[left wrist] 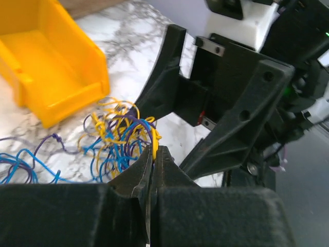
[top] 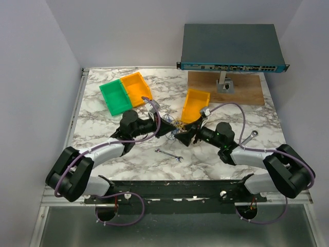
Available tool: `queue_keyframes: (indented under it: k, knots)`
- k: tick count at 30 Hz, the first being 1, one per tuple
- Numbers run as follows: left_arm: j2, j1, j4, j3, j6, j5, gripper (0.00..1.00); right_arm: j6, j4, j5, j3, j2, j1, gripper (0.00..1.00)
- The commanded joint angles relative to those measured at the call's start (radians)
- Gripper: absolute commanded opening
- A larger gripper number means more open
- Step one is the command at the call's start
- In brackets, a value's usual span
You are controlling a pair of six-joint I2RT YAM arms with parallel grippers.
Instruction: Untangle the cables
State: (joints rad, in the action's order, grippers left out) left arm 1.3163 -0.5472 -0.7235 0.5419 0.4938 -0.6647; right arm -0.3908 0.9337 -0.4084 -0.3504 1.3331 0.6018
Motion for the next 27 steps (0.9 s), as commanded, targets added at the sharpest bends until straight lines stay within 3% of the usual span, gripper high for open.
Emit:
queue_keyframes:
  k: [1, 4, 5, 10, 14, 16, 20, 27]
  knots:
    - [0.043, -0.029, -0.045, 0.064, -0.006, -0.135, 0.0, 0.0, 0.065, -0.157, -0.05, 0.066, 0.013, 0.58]
    - [0.011, -0.028, 0.002, 0.053, -0.03, -0.055, 0.0, 0.014, -0.025, -0.017, -0.063, 0.045, 0.013, 0.04]
    - [-0.014, -0.025, 0.054, 0.049, -0.047, 0.023, 0.0, 0.01, -0.044, 0.057, -0.052, 0.022, 0.013, 0.01]
    - [-0.12, 0.01, 0.226, -0.007, -0.04, 0.46, 0.0, 0.001, -0.118, 0.502, 0.022, -0.147, 0.013, 0.01]
    - [-0.178, 0.084, 0.351, -0.042, 0.058, 0.71, 0.0, -0.089, -0.237, 0.934, 0.063, -0.251, 0.013, 0.01]
    - [-0.2, 0.119, 0.407, -0.051, 0.102, 0.792, 0.0, -0.147, -0.343, 1.069, 0.045, -0.294, 0.013, 0.01]
    - [-0.248, 0.139, 0.415, -0.08, 0.138, 0.872, 0.0, -0.215, -0.343, 1.202, 0.08, -0.338, 0.013, 0.01]
    - [-0.283, 0.138, 0.438, -0.092, 0.155, 0.927, 0.0, -0.199, -0.326, 1.156, 0.073, -0.325, 0.014, 0.01]
